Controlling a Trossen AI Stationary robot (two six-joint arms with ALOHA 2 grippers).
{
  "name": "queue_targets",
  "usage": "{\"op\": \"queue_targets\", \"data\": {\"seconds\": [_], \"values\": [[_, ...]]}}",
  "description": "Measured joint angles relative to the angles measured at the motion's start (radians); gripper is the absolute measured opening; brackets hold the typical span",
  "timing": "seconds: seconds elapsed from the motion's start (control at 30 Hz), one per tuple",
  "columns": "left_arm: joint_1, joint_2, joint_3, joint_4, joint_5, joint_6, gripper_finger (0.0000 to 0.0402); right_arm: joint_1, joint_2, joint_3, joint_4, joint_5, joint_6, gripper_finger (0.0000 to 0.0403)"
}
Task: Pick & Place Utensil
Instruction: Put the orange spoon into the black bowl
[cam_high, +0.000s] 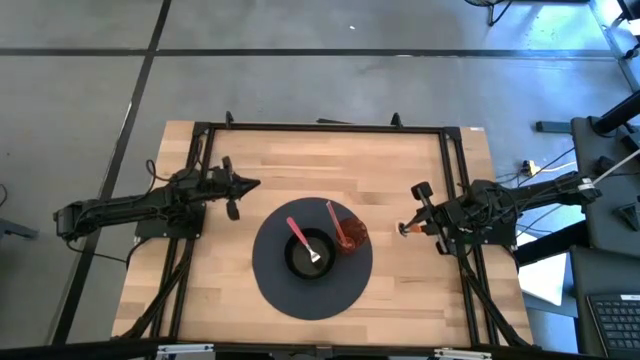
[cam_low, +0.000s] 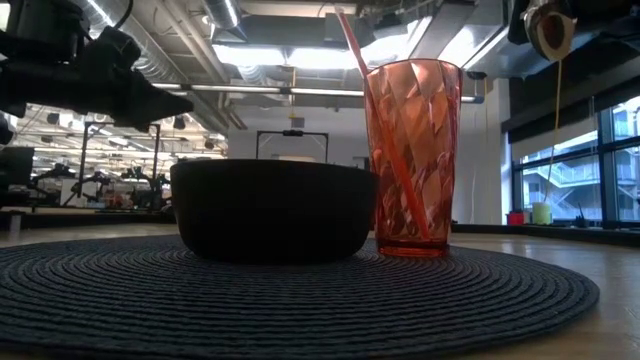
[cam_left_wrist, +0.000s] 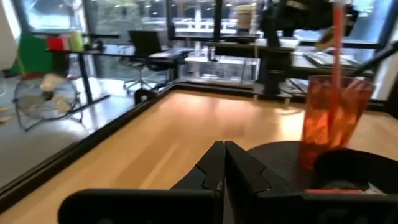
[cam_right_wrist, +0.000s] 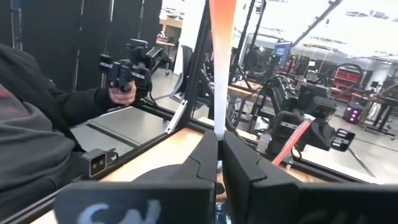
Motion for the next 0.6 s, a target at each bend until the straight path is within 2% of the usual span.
{"op": "queue_targets", "data": {"seconds": [0.1, 0.2, 0.47, 0.6], "values": [[-0.006, -0.001, 0.0, 0.022, 0.008, 0.005, 0.0004, 0.0, 0.0, 0.0, 0.0, 0.002, 0.005, 0.0009], [-0.039, -0.001, 0.0, 0.067, -0.047, -0.04, 0.0003, 0.0, 0.0, 0.0, 0.001, 0.002, 0.005, 0.0009], [-0.206, -0.001, 0.009, 0.072, -0.154, 0.042, 0.0003, 0.0, 0.0, 0.0, 0.009, 0.002, 0.0, 0.001], [-0.27, -0.001, 0.009, 0.063, -0.166, 0.059, 0.0003, 0.0, 0.006, 0.0, 0.009, 0.002, 0.005, 0.001]]}}
